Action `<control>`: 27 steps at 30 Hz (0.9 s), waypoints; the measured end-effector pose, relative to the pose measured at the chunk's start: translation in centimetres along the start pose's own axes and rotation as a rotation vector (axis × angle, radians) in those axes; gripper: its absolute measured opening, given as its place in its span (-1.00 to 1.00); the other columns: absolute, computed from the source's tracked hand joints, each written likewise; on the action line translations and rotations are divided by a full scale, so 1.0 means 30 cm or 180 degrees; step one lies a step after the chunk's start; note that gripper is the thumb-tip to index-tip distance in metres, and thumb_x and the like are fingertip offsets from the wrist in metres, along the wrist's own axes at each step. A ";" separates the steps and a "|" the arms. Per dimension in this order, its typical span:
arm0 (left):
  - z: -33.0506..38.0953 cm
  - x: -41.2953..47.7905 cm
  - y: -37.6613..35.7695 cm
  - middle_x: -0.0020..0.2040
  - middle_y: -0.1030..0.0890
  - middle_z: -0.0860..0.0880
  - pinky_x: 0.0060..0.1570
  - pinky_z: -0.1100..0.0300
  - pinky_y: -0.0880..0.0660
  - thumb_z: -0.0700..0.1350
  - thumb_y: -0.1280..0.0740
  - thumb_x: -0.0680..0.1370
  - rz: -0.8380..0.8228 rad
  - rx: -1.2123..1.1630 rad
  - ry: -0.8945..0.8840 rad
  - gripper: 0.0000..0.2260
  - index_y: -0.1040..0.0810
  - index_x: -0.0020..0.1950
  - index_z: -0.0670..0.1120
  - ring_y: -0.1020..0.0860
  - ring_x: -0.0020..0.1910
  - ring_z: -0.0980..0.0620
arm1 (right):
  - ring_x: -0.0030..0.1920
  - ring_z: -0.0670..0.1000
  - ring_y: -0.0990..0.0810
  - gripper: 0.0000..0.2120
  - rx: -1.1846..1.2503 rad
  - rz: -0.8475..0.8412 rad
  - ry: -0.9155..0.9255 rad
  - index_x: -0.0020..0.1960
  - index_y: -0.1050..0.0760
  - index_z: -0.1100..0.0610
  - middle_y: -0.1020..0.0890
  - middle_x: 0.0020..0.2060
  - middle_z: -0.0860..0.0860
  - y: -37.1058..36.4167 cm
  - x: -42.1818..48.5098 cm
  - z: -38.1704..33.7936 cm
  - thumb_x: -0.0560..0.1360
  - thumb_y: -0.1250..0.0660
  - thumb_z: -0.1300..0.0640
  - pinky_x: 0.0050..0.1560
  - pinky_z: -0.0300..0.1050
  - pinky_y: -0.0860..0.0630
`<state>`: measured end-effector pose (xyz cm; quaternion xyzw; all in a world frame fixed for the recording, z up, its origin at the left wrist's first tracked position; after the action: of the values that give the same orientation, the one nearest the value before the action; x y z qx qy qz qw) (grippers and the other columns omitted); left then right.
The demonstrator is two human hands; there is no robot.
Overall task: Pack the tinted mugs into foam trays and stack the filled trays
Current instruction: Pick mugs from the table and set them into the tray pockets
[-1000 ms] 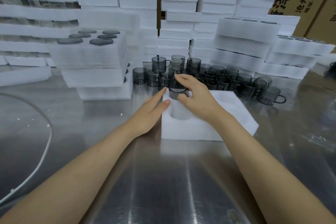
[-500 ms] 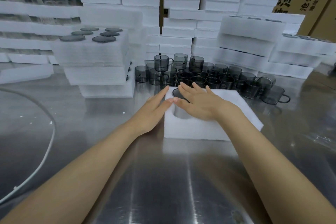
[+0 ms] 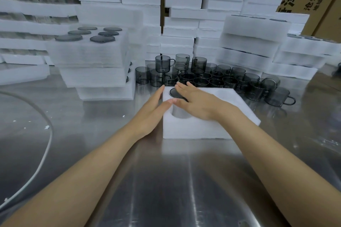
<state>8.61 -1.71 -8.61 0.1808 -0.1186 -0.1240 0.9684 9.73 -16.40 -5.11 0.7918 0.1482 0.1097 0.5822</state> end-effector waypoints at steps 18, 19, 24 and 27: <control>-0.017 0.012 0.010 0.45 -0.30 0.17 0.00 0.71 -0.21 0.00 -0.22 0.62 0.0208 0.0166 -0.0147 -0.52 -0.21 0.54 0.07 -0.31 0.10 0.64 | 0.21 0.20 -0.50 -0.62 0.0586 0.1565 -0.0745 0.30 -0.47 0.24 -0.54 0.21 0.21 0.237 0.304 0.259 0.49 -0.27 0.31 0.10 -0.16 -0.39; -0.013 0.012 0.012 0.45 -0.31 0.16 0.04 0.68 -0.23 0.00 -0.23 0.62 0.0217 0.0175 -0.0153 -0.52 -0.22 0.54 0.07 -0.35 0.15 0.56 | 0.17 0.18 -0.53 -0.64 0.0752 0.1656 -0.0823 0.27 -0.49 0.24 -0.56 0.18 0.20 0.244 0.297 0.260 0.48 -0.27 0.30 0.09 -0.14 -0.42; 0.010 0.002 0.018 0.43 -0.39 0.07 0.41 0.11 -0.30 -0.03 -0.25 0.62 0.0247 0.0131 -0.0116 -0.53 -0.26 0.52 0.02 -0.37 0.38 0.13 | -0.25 0.01 -0.59 -0.69 0.2254 0.2212 -0.1062 -0.09 -0.63 0.27 -0.70 -0.16 0.05 0.300 0.181 0.250 0.50 -0.30 0.03 -0.03 -0.07 -0.58; 0.018 -0.003 0.018 0.41 -0.41 0.03 0.42 0.02 -0.29 -0.04 -0.24 0.62 0.0236 0.0114 -0.0064 -0.54 -0.27 0.52 0.01 -0.39 0.38 0.09 | -0.34 -0.08 -0.59 -0.62 0.3150 0.2348 -0.1001 -0.17 -0.62 0.20 -0.63 -0.35 -0.12 0.317 0.050 0.231 0.51 -0.31 -0.13 -0.17 -0.19 -0.61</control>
<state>8.49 -1.37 -7.94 0.1924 -0.1372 -0.0877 0.9677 14.56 -24.66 1.89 0.9728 -0.1883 0.1039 0.0863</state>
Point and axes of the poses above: each hand's wrist, its own x-axis towards the middle knuckle, its own y-axis out of the back of the hand, z = x × y, the point moved 5 cm from there along x, towards the middle knuckle
